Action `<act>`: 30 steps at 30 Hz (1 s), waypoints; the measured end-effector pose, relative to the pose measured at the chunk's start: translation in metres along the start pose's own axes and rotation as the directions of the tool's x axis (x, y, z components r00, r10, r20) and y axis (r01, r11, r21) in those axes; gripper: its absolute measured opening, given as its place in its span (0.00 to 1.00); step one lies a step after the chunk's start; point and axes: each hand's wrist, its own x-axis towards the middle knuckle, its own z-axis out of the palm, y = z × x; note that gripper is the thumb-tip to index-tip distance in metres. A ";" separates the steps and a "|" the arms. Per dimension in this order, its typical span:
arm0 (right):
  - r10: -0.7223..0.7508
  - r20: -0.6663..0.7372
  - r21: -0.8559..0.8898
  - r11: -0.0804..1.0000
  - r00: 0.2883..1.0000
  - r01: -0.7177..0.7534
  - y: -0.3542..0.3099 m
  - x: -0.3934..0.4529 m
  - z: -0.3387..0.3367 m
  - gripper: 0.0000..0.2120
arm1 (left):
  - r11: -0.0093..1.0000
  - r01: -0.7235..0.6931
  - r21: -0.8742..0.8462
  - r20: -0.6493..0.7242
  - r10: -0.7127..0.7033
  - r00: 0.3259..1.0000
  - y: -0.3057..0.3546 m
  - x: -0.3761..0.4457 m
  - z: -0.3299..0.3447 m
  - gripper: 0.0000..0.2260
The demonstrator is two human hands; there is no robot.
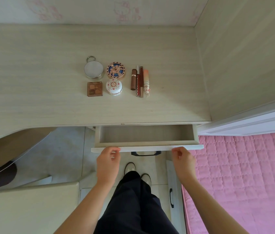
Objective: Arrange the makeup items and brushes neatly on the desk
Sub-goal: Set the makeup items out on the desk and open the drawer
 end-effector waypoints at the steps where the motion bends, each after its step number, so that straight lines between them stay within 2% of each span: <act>1: 0.137 0.017 0.043 0.990 0.990 -0.138 0.002 0.003 0.001 0.09 | 0.983 0.170 -0.073 0.021 -0.169 0.985 -0.002 0.003 0.000 0.05; 2: 0.279 0.069 0.128 0.950 0.958 -0.285 0.002 0.007 0.001 0.09 | 0.908 0.377 -0.181 0.076 -0.369 0.926 -0.002 0.008 0.000 0.04; 3: 0.410 0.147 0.259 0.862 0.900 -0.435 0.001 0.012 0.001 0.08 | 0.767 0.566 -0.303 0.164 -0.543 0.823 -0.002 0.013 0.001 0.05; 4: 0.511 0.239 0.402 0.722 0.825 -0.564 -0.002 0.017 0.001 0.07 | 0.598 0.693 -0.403 0.259 -0.652 0.713 -0.002 0.017 0.000 0.07; 5: 0.571 0.324 0.521 0.558 0.755 -0.646 -0.005 0.023 0.001 0.06 | 0.470 0.751 -0.464 0.334 -0.693 0.640 -0.002 0.022 -0.001 0.09; 6: 0.592 0.386 0.606 0.415 0.707 -0.679 -0.008 0.028 0.000 0.06 | 0.385 0.769 -0.511 0.383 -0.698 0.605 -0.002 0.026 -0.001 0.10; 7: 0.595 0.422 0.659 0.317 0.684 -0.682 -0.010 0.033 -0.001 0.06 | 0.308 0.760 -0.572 0.418 -0.688 0.593 0.001 0.029 -0.001 0.11; 9: 0.590 0.455 0.707 0.215 0.667 -0.673 -0.015 0.045 -0.005 0.07 | 0.180 0.708 -0.683 0.439 -0.674 0.594 0.007 0.035 0.002 0.11; 10: 0.589 0.471 0.711 0.188 0.657 -0.678 -0.017 0.050 -0.007 0.09 | 0.156 0.692 -0.704 0.431 -0.681 0.592 0.011 0.038 0.004 0.10; 12: 0.593 0.497 0.697 0.162 0.634 -0.698 -0.020 0.058 -0.012 0.12 | 0.176 0.691 -0.701 0.406 -0.698 0.589 0.017 0.043 0.006 0.09; 16: 0.588 0.502 0.674 0.194 0.634 -0.713 -0.029 0.070 -0.015 0.15 | 0.198 0.696 -0.691 0.404 -0.692 0.598 0.026 0.054 0.006 0.06; 22: 0.597 0.495 0.657 0.217 0.631 -0.722 -0.043 0.086 -0.015 0.16 | 0.201 0.686 -0.700 0.423 -0.657 0.624 0.036 0.072 0.006 0.08; 30: 0.586 0.489 0.720 0.147 0.646 -0.679 -0.049 0.104 -0.005 0.17 | 0.252 0.641 -0.725 0.375 -0.635 0.675 0.044 0.079 0.016 0.10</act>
